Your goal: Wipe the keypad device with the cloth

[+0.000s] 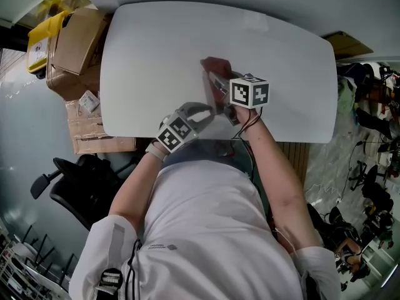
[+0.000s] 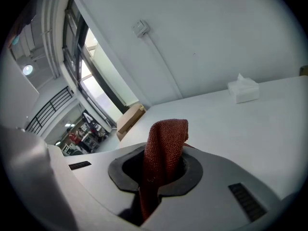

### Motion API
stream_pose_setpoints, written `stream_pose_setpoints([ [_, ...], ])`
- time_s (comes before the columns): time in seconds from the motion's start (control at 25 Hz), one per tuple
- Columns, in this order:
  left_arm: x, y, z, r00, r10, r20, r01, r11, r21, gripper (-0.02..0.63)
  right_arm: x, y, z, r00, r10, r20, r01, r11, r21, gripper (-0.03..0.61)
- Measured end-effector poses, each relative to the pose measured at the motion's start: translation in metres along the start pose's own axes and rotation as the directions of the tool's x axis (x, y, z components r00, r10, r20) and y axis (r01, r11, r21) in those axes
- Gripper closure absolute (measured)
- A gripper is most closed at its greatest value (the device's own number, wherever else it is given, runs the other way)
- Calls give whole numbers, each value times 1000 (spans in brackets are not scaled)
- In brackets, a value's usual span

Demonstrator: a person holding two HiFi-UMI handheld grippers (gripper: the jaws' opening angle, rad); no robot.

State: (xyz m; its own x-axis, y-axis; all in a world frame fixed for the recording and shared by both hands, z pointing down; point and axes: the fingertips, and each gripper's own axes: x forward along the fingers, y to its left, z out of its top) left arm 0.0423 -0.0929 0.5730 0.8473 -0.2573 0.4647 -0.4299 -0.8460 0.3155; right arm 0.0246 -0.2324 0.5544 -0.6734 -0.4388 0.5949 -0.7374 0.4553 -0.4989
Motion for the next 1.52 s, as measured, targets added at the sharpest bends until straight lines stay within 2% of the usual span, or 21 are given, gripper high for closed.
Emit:
stream_pose_setpoints([
  [0.24,0,-1,-3,1000,-12,3,12,1000,4,500,4,-11,-4,1000,8,30,-9,998,59,525],
  [0.64,0,-2,-2,999,-34,7,34,999,8,500,2,-55,-15,993,-105,61,95,984,148,525],
  [0.92,-1,-2,-2,999,-44,8,44,999,12,500,-3,-92,-33,975,-219,24,212,962,173,525],
  [1.28,-1,-2,-1,999,-42,16,42,999,9,501,-6,-103,-38,970,-242,22,234,953,191,525],
  [1.52,-1,-2,-2,999,-41,22,41,999,12,500,-15,-119,-55,952,-307,-2,300,927,226,525],
])
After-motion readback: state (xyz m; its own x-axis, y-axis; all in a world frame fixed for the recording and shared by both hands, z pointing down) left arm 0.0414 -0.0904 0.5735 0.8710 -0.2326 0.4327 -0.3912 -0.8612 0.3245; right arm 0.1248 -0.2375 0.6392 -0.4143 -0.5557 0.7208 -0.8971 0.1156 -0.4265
